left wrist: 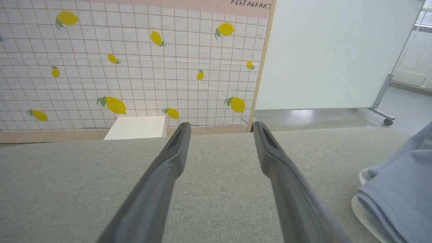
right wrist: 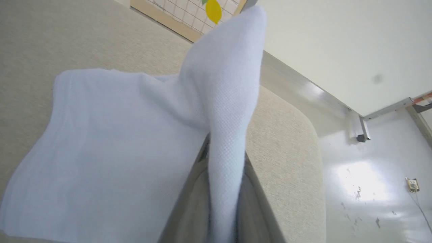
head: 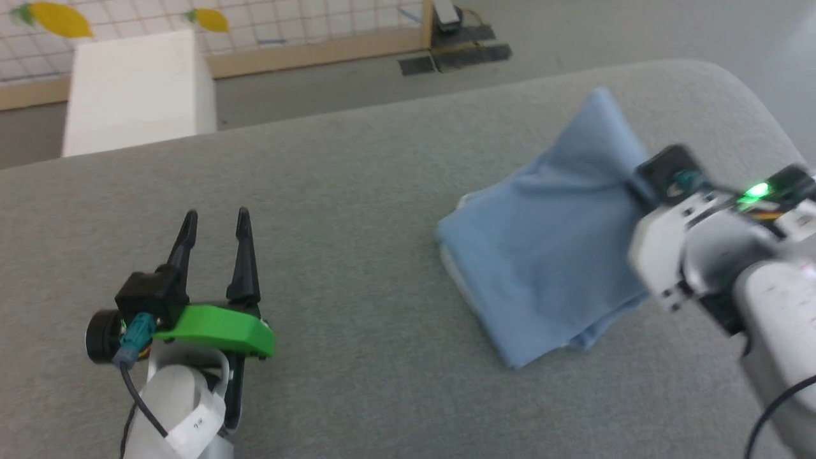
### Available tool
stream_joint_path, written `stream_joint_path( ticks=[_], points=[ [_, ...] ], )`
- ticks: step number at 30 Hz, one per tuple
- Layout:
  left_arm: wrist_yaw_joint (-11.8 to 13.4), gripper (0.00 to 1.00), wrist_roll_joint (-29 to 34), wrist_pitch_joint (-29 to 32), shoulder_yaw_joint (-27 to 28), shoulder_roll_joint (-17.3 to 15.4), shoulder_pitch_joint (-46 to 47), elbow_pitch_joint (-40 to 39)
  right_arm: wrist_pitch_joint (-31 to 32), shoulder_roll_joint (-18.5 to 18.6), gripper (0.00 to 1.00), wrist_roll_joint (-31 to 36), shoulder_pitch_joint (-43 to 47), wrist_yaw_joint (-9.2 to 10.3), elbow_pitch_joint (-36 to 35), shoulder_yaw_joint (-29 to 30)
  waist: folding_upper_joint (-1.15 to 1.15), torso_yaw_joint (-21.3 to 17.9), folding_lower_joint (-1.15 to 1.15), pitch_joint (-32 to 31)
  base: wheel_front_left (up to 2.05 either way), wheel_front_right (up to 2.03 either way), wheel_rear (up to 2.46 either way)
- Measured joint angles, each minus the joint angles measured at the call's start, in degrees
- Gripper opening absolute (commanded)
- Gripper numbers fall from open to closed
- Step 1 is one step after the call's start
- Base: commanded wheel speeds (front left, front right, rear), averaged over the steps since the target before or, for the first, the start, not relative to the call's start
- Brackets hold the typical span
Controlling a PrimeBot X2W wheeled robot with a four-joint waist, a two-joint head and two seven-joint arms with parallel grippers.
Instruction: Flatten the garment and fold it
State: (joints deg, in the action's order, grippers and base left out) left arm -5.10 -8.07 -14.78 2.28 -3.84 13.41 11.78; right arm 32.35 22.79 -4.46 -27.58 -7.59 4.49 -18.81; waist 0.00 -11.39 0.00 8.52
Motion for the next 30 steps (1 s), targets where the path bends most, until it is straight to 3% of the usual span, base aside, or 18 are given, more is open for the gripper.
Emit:
stream_joint_path(
  ticks=[4, 12, 22, 30],
  points=[
    [-0.4, 1.00, 0.5, 0.0, -0.6, -0.9, 2.1, -1.0, -0.6, 5.0, 0.00, 0.0, -3.4, 0.01, 4.1, 2.1, 0.00, -2.4, 0.00, 3.0, 0.00, 0.00, 0.00],
    [-0.5, 1.00, 2.5, 0.2, -1.7, -3.5, 6.1, -2.6, -7.2, 10.0, 0.00, 3.3, -8.8, 0.00, 15.6, 9.9, 0.00, -6.0, 0.00, 10.2, 0.00, 0.00, 0.00],
    [-0.9, 1.00, 3.2, 2.2, -3.2, -5.3, 8.9, -5.5, -17.5, 8.2, 0.00, 11.9, -14.1, -0.01, 26.8, 23.8, 0.00, -7.3, 0.01, 19.0, 0.00, 0.00, 0.00],
    [-0.9, 1.00, 3.2, 2.6, -4.1, -5.4, 9.5, -6.2, -22.0, 5.7, 0.00, 17.3, -17.2, 0.00, 31.0, 29.9, 0.00, -5.1, 0.01, 22.4, 0.00, 0.00, 0.00]
  ],
)
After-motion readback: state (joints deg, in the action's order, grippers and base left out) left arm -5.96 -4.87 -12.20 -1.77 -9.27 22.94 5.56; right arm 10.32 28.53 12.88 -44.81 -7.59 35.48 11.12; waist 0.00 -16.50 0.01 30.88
